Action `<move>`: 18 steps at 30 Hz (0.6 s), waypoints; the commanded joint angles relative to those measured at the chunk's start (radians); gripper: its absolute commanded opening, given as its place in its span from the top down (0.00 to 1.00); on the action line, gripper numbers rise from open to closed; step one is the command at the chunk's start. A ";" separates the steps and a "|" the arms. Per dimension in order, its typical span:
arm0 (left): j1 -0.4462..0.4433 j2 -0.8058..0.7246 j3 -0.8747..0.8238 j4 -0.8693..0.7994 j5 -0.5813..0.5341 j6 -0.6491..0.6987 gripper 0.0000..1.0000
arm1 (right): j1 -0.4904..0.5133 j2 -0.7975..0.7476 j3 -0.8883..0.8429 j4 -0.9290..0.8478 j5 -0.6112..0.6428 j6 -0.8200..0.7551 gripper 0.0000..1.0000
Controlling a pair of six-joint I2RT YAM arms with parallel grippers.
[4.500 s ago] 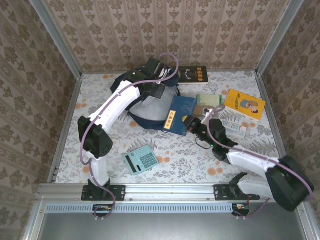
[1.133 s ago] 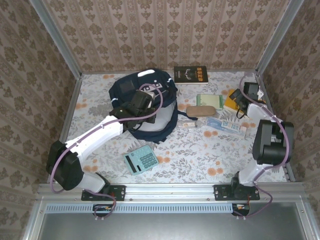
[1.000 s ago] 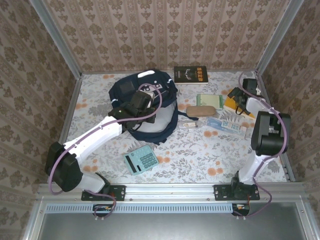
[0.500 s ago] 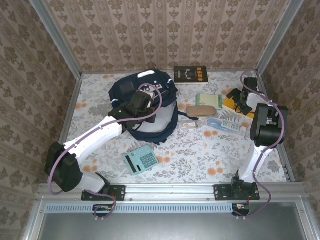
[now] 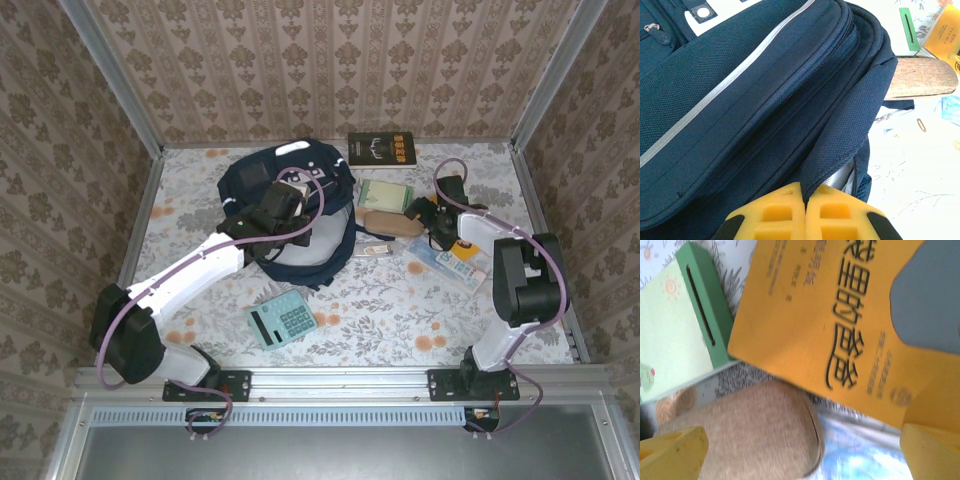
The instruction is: Pack the student bag
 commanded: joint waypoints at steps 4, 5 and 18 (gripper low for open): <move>-0.011 -0.049 -0.003 0.047 0.005 -0.010 1.00 | -0.038 -0.035 0.101 -0.156 0.113 -0.115 0.00; -0.011 -0.050 -0.002 0.046 0.004 -0.009 1.00 | -0.052 -0.022 0.113 -0.167 0.123 -0.124 0.00; -0.011 -0.054 -0.003 0.046 0.000 -0.004 1.00 | -0.178 0.191 0.214 -0.190 0.076 -0.158 0.01</move>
